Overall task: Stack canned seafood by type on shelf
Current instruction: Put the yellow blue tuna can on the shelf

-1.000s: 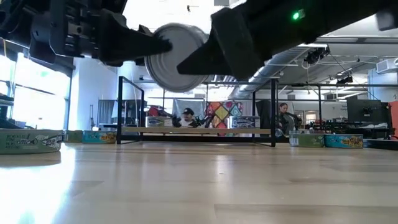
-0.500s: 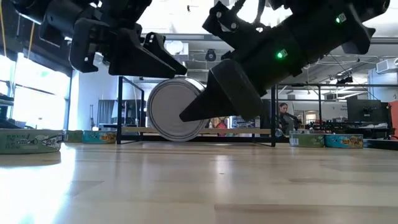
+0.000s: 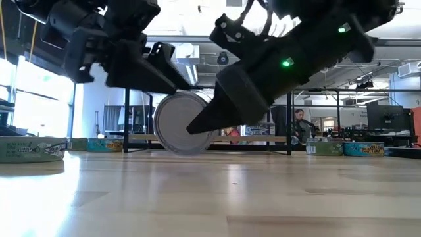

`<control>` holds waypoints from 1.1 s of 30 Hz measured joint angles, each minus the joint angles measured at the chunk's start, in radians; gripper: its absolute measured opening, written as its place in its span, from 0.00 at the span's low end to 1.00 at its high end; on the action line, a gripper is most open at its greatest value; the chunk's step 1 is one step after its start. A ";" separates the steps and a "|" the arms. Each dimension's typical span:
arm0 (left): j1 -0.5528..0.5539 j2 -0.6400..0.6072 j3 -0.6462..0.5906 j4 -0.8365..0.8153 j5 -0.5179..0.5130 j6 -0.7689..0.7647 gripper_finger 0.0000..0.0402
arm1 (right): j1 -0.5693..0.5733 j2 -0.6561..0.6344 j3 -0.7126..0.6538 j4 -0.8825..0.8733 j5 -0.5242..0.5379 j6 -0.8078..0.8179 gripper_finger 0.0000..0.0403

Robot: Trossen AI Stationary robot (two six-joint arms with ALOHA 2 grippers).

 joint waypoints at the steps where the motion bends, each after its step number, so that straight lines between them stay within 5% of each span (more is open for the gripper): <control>1: 0.000 0.000 -0.001 -0.004 -0.007 -0.001 0.53 | -0.004 -0.001 0.000 -0.002 -0.010 0.001 0.30; 9: 0.007 0.002 -0.002 -0.043 -0.099 -0.027 0.53 | -0.012 -0.003 0.002 0.009 -0.004 -0.004 0.30; 21: 0.038 0.002 -0.001 -0.008 -0.056 -0.150 0.52 | -0.018 -0.003 0.002 0.021 -0.023 -0.004 0.30; 28: 0.041 0.019 0.000 0.011 0.024 -0.131 0.36 | -0.024 -0.002 0.002 0.034 -0.045 -0.003 0.31; 33: 0.024 0.027 0.000 -0.019 0.013 -0.099 0.30 | -0.017 -0.004 0.002 0.014 -0.037 0.030 0.47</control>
